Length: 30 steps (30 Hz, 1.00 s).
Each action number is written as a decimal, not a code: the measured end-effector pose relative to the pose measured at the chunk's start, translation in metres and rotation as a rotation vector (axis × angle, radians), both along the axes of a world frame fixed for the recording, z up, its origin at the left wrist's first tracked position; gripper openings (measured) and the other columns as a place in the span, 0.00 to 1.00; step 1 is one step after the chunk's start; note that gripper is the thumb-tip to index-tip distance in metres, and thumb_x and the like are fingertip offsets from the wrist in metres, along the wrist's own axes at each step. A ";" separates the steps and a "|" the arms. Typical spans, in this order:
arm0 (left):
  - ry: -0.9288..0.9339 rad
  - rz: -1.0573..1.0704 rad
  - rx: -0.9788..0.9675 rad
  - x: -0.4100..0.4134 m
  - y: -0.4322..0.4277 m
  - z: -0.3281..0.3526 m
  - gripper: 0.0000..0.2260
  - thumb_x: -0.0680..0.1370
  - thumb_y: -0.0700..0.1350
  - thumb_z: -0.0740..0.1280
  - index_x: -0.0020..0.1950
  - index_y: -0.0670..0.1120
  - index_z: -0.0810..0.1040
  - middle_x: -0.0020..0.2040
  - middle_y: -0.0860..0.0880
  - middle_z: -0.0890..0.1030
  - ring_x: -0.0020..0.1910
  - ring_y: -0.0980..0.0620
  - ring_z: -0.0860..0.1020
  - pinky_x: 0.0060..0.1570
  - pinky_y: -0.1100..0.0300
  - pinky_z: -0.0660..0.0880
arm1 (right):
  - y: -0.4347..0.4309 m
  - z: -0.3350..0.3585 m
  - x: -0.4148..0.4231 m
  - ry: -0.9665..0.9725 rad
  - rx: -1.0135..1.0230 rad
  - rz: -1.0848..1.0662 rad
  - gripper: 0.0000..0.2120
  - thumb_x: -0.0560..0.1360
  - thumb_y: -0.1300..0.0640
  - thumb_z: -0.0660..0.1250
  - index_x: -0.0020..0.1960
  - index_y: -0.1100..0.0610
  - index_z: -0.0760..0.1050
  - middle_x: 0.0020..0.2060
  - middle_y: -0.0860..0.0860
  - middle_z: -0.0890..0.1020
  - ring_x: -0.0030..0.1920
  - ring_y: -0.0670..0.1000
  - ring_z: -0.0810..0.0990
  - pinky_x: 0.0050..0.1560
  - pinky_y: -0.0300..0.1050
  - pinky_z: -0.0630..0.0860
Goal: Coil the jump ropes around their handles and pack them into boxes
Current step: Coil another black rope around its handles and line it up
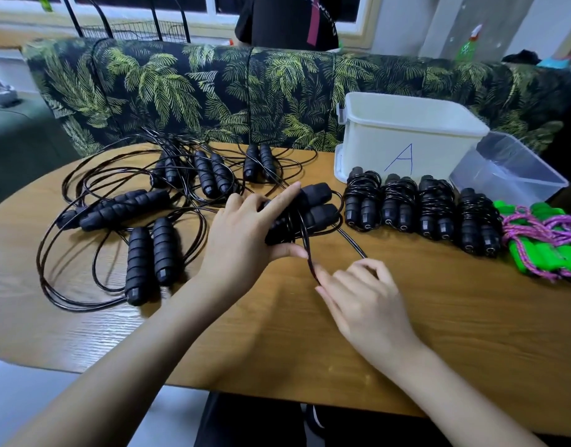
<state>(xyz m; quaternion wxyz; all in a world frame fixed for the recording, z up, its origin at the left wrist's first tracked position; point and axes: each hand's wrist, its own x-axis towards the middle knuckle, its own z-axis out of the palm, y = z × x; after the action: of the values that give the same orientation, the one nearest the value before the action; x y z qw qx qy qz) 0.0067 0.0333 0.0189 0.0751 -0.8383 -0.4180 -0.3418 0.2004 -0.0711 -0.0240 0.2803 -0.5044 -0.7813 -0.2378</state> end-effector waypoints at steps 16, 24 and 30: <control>-0.148 0.023 -0.137 -0.011 0.005 0.004 0.34 0.68 0.73 0.63 0.68 0.57 0.75 0.47 0.51 0.81 0.46 0.47 0.73 0.41 0.55 0.72 | 0.015 -0.021 0.023 -0.095 -0.088 0.002 0.17 0.82 0.46 0.56 0.45 0.55 0.77 0.35 0.46 0.79 0.37 0.49 0.78 0.52 0.49 0.77; -0.303 -0.075 -0.250 -0.023 0.011 0.006 0.32 0.68 0.70 0.67 0.68 0.58 0.75 0.52 0.53 0.82 0.48 0.49 0.74 0.48 0.51 0.74 | 0.013 -0.012 0.078 0.094 -0.299 0.195 0.22 0.83 0.41 0.55 0.43 0.54 0.77 0.34 0.43 0.78 0.36 0.43 0.76 0.67 0.45 0.70; -0.366 -0.078 -0.262 -0.022 0.010 0.007 0.32 0.67 0.69 0.68 0.68 0.57 0.76 0.54 0.55 0.81 0.51 0.49 0.76 0.51 0.52 0.73 | 0.007 -0.010 0.078 0.051 -0.259 0.245 0.22 0.84 0.44 0.57 0.40 0.57 0.77 0.29 0.46 0.75 0.32 0.49 0.76 0.55 0.51 0.80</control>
<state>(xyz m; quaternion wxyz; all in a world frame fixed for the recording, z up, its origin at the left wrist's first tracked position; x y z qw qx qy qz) -0.0149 0.0431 0.0262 -0.1246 -0.7806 -0.4327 -0.4336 0.2788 -0.0639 -0.0343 0.2596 -0.4432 -0.8536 -0.0863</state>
